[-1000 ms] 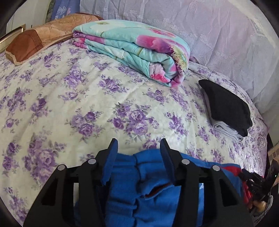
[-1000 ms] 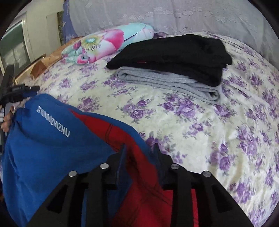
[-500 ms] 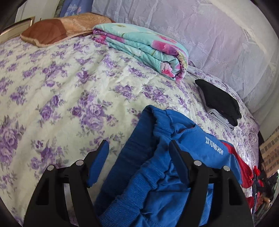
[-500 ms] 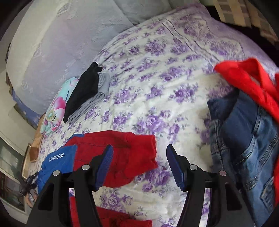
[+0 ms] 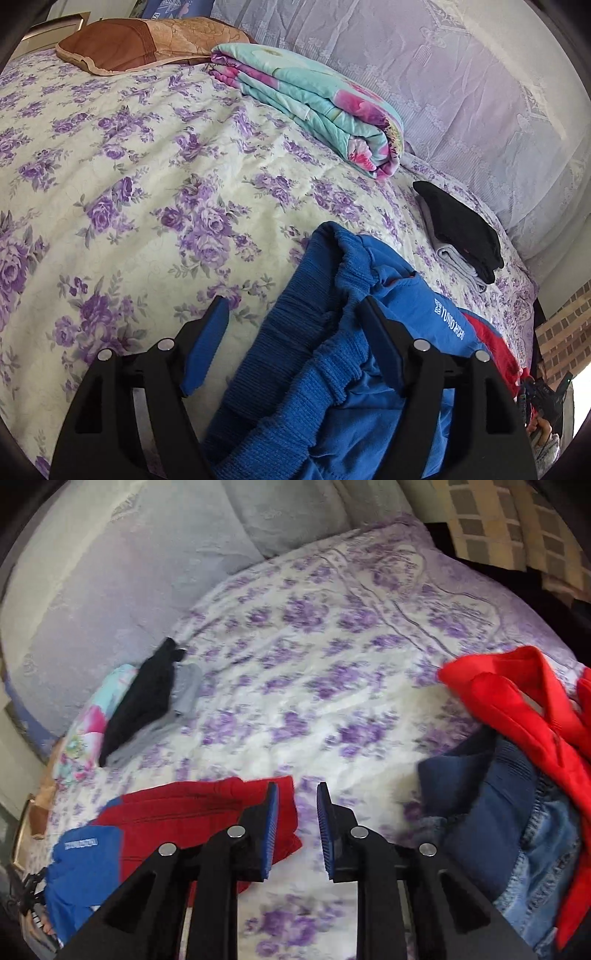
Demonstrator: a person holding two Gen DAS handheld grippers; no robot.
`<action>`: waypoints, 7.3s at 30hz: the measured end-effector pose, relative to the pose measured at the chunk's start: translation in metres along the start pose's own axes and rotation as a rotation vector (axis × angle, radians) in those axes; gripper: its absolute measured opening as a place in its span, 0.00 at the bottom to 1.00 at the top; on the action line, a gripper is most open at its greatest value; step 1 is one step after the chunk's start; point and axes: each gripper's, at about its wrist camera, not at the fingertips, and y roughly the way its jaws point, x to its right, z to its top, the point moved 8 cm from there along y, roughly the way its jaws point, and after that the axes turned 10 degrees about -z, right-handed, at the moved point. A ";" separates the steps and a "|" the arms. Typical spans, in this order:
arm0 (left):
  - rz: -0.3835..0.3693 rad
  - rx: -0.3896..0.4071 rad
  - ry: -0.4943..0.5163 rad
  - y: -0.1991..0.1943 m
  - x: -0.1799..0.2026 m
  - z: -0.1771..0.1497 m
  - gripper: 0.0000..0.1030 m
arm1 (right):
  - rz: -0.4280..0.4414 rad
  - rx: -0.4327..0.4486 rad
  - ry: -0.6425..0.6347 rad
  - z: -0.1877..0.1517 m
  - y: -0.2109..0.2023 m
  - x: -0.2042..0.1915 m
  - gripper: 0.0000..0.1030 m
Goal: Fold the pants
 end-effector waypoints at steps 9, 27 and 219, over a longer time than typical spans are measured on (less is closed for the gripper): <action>-0.034 0.002 0.007 -0.002 0.003 0.001 0.77 | 0.179 -0.169 0.043 -0.121 -0.074 0.009 0.52; -0.017 -0.005 0.066 -0.036 0.016 -0.028 0.79 | -0.003 0.008 0.084 -0.114 -0.100 0.078 0.05; -0.307 -0.156 -0.130 -0.088 0.070 -0.040 0.03 | 0.618 -0.613 -0.156 -0.201 -0.118 -0.217 0.69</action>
